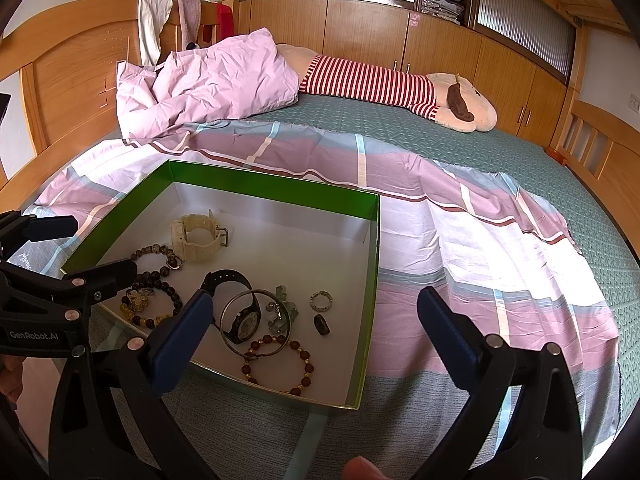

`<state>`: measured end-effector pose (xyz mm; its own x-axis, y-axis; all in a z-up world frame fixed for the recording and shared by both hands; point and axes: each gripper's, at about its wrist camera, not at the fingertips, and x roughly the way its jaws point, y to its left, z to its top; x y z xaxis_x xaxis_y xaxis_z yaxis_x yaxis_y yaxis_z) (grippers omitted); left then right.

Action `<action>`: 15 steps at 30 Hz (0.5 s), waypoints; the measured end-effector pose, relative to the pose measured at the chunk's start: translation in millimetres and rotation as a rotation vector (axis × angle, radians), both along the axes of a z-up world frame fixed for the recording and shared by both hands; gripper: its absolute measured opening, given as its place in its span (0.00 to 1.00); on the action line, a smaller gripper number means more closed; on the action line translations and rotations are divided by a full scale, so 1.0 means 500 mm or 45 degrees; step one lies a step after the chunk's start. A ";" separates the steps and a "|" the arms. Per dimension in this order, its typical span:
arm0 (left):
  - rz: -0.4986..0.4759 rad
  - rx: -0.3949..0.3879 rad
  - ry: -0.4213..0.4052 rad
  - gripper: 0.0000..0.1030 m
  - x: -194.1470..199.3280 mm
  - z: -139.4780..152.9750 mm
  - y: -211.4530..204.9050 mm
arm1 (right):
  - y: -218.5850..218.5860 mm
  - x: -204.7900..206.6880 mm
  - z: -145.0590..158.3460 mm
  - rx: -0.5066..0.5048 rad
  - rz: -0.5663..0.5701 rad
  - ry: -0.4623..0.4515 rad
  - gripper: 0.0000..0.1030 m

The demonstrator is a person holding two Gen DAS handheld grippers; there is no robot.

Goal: Organize jewelry

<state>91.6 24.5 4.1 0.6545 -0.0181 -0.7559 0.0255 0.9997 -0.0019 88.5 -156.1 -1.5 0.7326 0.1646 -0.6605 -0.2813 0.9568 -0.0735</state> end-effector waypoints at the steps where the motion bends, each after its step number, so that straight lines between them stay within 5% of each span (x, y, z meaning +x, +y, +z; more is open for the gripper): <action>1: 0.000 0.005 -0.002 0.96 0.000 -0.001 0.000 | 0.000 0.000 0.000 -0.001 0.000 0.000 0.97; 15: -0.012 0.037 0.007 0.96 0.001 -0.004 -0.003 | 0.002 -0.002 -0.003 0.002 0.013 0.000 0.97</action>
